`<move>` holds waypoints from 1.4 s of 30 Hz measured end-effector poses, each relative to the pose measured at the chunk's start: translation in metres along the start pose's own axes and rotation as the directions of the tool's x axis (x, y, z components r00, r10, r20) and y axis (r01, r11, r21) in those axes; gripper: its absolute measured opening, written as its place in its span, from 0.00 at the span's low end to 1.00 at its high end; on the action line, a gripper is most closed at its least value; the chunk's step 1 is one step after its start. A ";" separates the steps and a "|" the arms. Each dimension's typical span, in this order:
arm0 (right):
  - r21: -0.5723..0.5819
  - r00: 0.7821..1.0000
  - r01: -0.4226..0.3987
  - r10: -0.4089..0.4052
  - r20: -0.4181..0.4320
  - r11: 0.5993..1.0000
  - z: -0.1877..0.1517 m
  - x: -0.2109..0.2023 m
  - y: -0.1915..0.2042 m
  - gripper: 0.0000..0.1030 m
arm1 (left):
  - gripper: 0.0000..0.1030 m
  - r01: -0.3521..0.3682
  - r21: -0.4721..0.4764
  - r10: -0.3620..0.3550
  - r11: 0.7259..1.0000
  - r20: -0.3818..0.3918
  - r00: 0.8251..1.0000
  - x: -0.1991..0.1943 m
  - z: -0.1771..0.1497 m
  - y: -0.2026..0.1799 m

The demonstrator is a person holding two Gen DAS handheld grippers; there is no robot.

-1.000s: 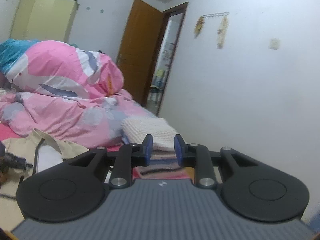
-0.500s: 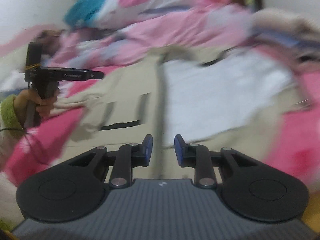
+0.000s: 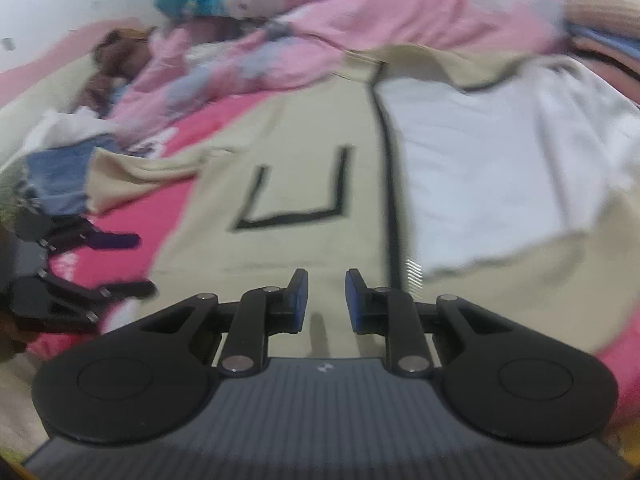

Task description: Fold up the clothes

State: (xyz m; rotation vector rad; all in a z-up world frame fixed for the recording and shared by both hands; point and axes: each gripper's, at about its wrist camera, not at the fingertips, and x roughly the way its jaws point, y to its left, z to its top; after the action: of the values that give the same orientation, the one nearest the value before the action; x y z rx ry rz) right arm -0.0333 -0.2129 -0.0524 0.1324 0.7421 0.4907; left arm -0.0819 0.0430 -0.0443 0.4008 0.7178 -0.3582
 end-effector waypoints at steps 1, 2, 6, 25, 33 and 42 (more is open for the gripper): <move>-0.024 1.000 -0.011 0.011 0.007 1.000 0.002 0.004 0.007 0.18 | 0.58 -0.015 -0.013 0.015 1.000 -0.012 1.000 -0.007 -0.001 0.007; -0.050 1.000 -0.022 0.022 0.014 0.999 0.004 0.008 0.014 0.18 | 0.57 -0.052 -0.027 0.052 0.998 -0.021 0.998 -0.019 -0.001 0.017; -0.100 0.995 -0.092 0.095 0.031 0.991 0.008 0.015 0.033 0.19 | 0.57 -0.274 -0.049 0.272 0.960 -0.051 0.961 -0.081 -0.003 0.058; -0.259 0.962 -0.270 0.249 -0.110 0.927 -0.043 0.052 0.105 0.18 | 0.45 -0.065 -0.195 0.067 0.979 0.005 0.998 -0.005 0.010 0.024; -0.244 0.987 -0.159 0.153 -0.044 0.957 -0.027 0.037 0.100 0.18 | 0.39 -0.014 -0.084 0.013 0.996 -0.014 1.000 0.036 -0.009 0.003; -0.188 0.978 -0.209 0.208 -0.024 0.960 -0.008 0.046 0.092 0.18 | 0.46 -0.068 -0.343 0.103 0.937 0.086 0.991 -0.015 -0.020 0.079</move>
State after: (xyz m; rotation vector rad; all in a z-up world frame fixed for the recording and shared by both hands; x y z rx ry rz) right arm -0.0448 -0.1103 -0.0603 0.0313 0.6846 0.7606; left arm -0.0684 0.1236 -0.0294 0.0846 0.6439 -0.1656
